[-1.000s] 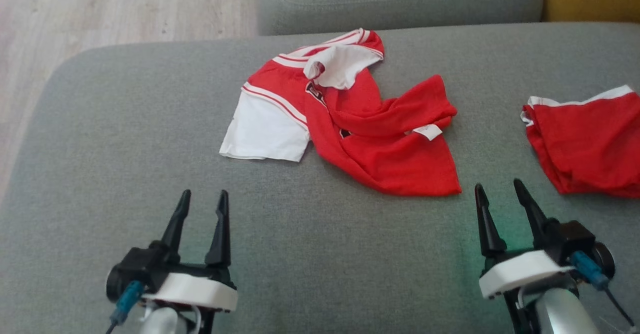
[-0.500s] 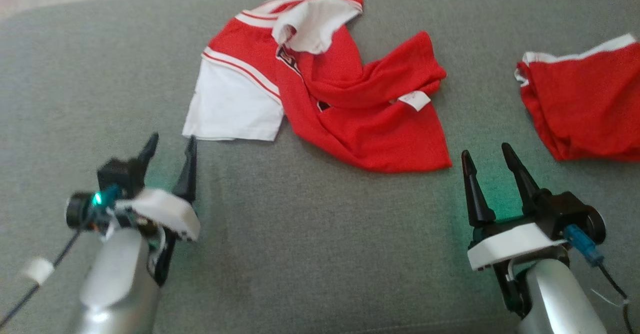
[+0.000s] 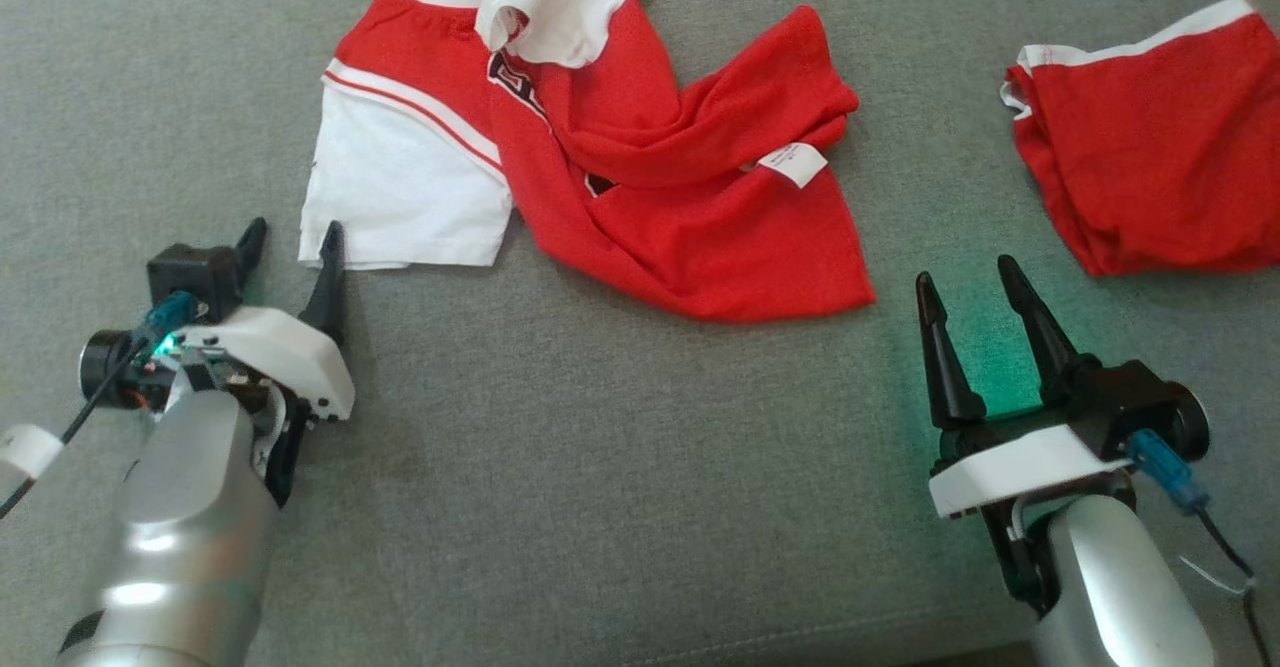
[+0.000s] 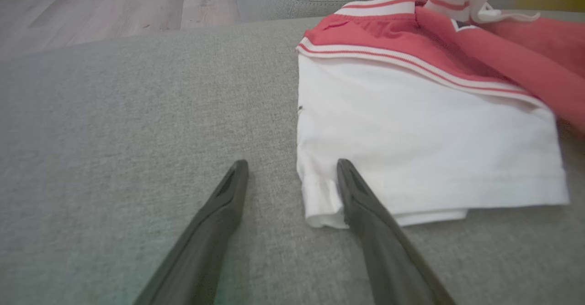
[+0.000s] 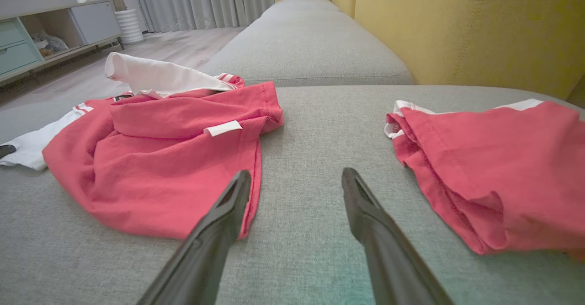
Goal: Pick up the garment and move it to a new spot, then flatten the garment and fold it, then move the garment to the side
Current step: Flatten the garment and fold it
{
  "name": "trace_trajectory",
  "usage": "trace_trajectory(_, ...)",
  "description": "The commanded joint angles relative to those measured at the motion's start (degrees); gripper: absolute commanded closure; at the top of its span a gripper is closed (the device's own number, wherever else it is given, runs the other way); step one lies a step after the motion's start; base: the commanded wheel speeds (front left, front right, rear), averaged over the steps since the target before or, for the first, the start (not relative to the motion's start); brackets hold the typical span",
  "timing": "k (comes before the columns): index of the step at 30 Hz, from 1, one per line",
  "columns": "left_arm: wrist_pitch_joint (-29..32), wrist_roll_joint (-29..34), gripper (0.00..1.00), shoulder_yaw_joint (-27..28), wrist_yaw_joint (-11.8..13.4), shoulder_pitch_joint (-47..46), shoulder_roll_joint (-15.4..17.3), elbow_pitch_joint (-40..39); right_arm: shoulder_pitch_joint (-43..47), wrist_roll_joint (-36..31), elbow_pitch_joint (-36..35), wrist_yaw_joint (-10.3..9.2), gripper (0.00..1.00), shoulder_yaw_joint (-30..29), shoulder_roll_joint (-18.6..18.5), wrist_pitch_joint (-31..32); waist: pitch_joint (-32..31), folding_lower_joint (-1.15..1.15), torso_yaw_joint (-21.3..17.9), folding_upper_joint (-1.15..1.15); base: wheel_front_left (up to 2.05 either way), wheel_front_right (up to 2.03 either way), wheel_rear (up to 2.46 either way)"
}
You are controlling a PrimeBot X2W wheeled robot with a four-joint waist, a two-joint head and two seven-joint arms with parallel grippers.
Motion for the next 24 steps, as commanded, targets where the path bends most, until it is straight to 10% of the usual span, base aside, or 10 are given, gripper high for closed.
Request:
trace_trajectory(1,0.5,-0.9,0.0,0.0,0.1,-1.0,2.1,0.1,-1.1,0.1,-1.8,-0.04,0.0,1.4,-0.1,-0.6,0.0,0.0,-0.2,0.0,0.0,0.0,0.0)
trace_trajectory(4,1.7,-3.7,1.0,-3.4,0.1,-0.9,1.8,0.9,-1.0,0.1,-1.5,-0.04,0.0,1.6,-0.1,-0.6,-0.1,0.0,-0.3,0.0,0.0,0.0,0.0)
trace_trajectory(24,-7.8,-9.9,1.0,-0.8,2.3,8.2,1.7,-12.8,1.4,-0.2,2.9,-0.04,0.0,2.1,-0.1,-0.6,-5.5,0.0,3.8,0.0,0.0,0.0,0.0)
